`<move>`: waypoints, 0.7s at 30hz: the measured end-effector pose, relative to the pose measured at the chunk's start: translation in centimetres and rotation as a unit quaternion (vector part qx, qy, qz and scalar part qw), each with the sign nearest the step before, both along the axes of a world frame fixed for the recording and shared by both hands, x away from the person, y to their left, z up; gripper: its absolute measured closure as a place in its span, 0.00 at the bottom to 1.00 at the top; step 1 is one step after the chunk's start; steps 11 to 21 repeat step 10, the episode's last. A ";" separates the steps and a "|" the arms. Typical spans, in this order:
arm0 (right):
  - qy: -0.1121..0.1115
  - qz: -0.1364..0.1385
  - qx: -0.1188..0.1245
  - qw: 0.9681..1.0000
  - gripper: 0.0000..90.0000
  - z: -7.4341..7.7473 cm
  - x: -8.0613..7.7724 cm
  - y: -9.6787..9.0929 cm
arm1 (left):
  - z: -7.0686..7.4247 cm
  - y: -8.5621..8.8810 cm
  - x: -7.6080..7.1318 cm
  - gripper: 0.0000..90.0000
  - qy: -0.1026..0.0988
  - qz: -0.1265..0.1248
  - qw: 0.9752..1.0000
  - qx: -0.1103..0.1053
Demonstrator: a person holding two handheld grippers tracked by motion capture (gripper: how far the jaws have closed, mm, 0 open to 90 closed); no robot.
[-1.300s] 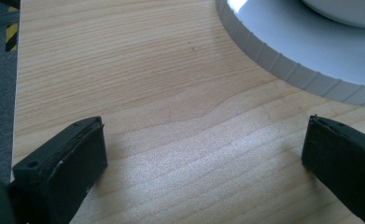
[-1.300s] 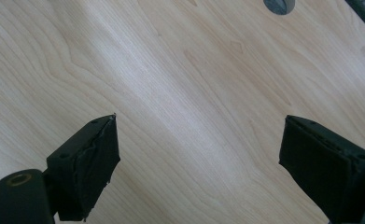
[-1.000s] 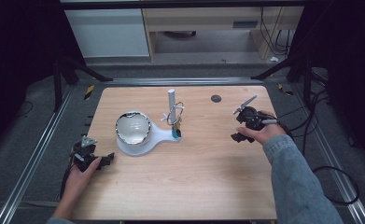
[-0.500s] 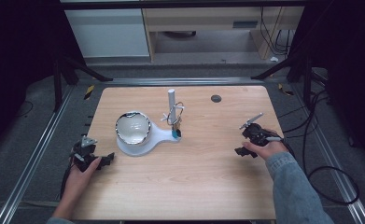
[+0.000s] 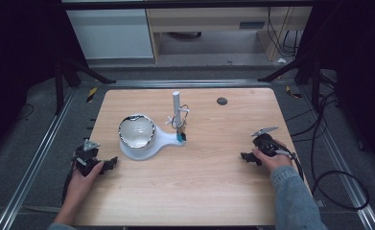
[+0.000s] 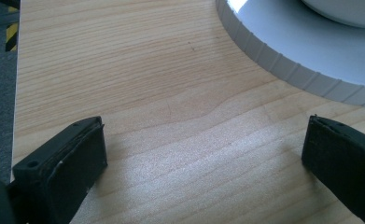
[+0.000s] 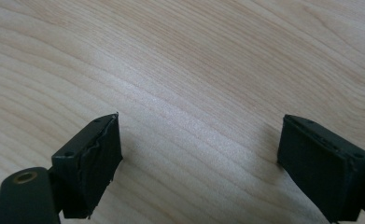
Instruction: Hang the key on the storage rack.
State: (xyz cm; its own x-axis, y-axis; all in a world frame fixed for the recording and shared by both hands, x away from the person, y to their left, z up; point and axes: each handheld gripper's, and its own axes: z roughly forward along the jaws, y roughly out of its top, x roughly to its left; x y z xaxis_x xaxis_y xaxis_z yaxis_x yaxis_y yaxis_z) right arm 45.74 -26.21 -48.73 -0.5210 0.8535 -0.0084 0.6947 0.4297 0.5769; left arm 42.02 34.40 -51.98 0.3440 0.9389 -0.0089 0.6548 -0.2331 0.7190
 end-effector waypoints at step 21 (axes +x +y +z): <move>-0.054 -0.008 0.017 0.998 0.02 -1.3 -0.2 -0.3 | 0.0 0.0 0.0 0.00 0.000 0.000 1.000 0.000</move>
